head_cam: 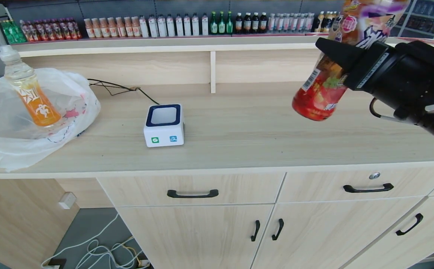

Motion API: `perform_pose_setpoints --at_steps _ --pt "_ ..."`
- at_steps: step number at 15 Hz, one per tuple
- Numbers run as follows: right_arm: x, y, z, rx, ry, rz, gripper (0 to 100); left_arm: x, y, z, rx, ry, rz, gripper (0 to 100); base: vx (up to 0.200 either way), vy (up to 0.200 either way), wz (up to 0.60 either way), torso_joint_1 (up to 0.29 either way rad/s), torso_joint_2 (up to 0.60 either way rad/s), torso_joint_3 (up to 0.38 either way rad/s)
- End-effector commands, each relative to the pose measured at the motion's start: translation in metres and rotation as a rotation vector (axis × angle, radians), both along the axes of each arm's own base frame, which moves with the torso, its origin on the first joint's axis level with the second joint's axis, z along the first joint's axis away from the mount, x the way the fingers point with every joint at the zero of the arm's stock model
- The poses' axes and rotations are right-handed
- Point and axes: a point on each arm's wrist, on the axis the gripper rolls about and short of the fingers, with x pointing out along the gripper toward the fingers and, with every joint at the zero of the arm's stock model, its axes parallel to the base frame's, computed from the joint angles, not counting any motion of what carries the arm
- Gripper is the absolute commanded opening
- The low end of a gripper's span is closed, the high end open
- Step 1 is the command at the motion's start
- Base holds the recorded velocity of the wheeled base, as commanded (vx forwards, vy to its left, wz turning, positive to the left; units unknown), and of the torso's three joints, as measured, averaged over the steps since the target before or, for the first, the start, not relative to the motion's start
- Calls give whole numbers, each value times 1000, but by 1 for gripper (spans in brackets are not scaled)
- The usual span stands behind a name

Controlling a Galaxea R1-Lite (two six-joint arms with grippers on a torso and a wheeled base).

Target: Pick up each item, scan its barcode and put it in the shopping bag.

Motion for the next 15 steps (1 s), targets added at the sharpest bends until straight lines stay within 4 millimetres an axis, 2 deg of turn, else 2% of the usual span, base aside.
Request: perform_pose_setpoints --at_steps 1,4,9,13,15 --pt "-4 -2 -4 8 10 19 0 0 0 0 0 0 0 100 0 0 0 0 0 0" --pt "-6 1 -5 18 18 103 0 0 0 0 0 0 0 100 0 0 0 0 0 0" --pt "-11 21 -9 111 90 286 0 0 0 0 0 0 0 100 0 0 0 0 0 0" --pt "6 43 -22 190 43 449 0 0 0 0 0 0 0 100 0 0 0 0 0 0" --pt "4 50 -24 229 36 562 0 0 0 0 0 0 0 100 0 0 0 0 0 0"
